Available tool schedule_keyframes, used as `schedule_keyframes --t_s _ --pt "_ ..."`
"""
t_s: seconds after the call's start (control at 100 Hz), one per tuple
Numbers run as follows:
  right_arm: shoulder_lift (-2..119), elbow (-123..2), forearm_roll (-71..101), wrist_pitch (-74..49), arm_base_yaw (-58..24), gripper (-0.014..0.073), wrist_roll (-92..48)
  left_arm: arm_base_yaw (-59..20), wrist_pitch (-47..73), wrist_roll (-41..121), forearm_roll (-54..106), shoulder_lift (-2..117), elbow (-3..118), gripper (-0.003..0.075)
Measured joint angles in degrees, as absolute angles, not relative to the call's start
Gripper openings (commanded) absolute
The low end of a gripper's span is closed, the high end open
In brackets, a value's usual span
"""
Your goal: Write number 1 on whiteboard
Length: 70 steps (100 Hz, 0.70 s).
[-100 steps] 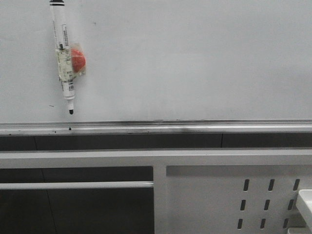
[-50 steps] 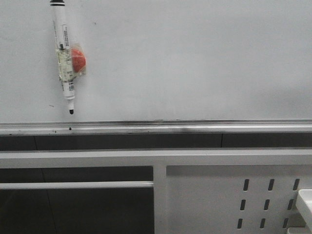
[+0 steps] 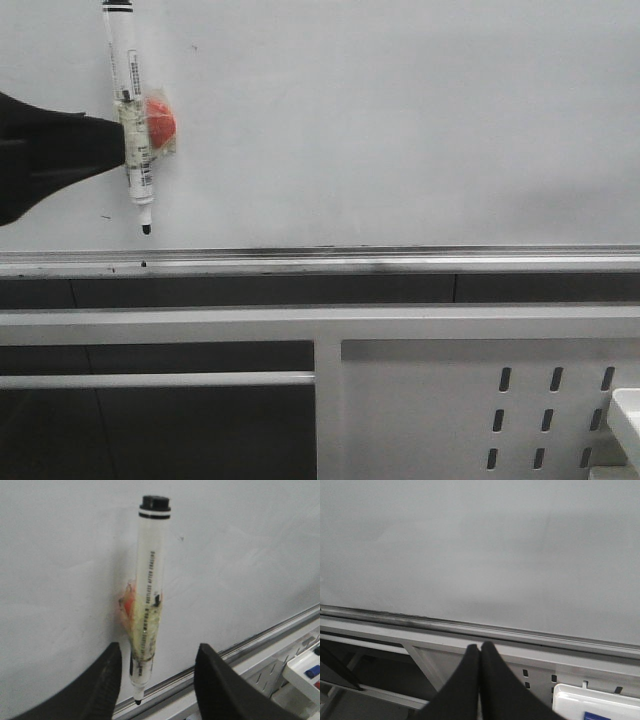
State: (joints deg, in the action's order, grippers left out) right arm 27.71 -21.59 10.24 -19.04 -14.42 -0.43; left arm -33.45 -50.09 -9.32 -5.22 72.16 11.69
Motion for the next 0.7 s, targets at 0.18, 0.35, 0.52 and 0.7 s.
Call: schedule_keyframes --t_s 0.18,0.35,0.52,0.7 --pt "27.7 -21.6 10.2 -19.0 -14.4 -0.0050 -0.5 -33.7 -63.1 -10.3 -3.1 80.5 8.1 0.0314" --pt "27.7 -21.6 10.2 -18.9 -14.4 -0.0050 -0.5 -33.7 -64.6 -11.1 -2.7 87.6 7.7 0.0314" --pt "27.7 -21.6 10.2 -18.9 -14.4 -0.0050 -0.5 -33.7 -64.8 -12.3 -1.6 89.2 8.7 0.0314" --pt "27.7 -21.6 10.2 -18.9 -14.4 -0.0050 -0.5 -33.7 -65.0 -12.4 -1.3 89.7 11.4 0.0314"
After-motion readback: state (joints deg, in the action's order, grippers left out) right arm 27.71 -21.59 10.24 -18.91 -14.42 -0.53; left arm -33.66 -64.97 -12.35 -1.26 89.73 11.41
